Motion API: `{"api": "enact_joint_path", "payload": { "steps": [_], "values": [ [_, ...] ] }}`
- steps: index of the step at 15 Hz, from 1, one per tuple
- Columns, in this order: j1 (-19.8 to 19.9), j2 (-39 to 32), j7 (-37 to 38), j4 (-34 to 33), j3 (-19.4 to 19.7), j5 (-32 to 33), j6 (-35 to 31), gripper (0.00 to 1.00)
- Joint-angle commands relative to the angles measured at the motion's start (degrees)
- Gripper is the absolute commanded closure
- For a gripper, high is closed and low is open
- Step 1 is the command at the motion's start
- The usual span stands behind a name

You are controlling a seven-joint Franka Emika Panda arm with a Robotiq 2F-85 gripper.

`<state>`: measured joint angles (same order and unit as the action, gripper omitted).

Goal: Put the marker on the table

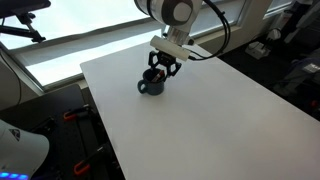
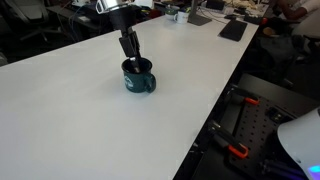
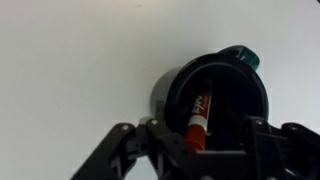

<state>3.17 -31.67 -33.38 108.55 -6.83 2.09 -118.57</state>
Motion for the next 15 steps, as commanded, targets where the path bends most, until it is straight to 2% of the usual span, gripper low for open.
{"api": "enact_joint_path", "payload": {
  "steps": [1,3,4,6,7,15],
  "values": [
    [-0.35,0.04,0.20,0.65,0.26,1.02,-1.05,0.66],
    [-0.20,-0.24,0.15,0.57,0.27,0.98,-1.01,0.81],
    [-0.15,-0.20,0.12,0.55,0.28,0.93,-1.09,0.82],
    [-0.12,-0.09,0.02,0.83,0.37,1.18,-1.39,0.63],
    [-0.08,-0.02,-0.05,0.97,0.30,1.06,-1.42,0.92],
    [-0.66,0.38,0.48,1.63,0.38,2.23,-2.07,0.92]
  ]
}}
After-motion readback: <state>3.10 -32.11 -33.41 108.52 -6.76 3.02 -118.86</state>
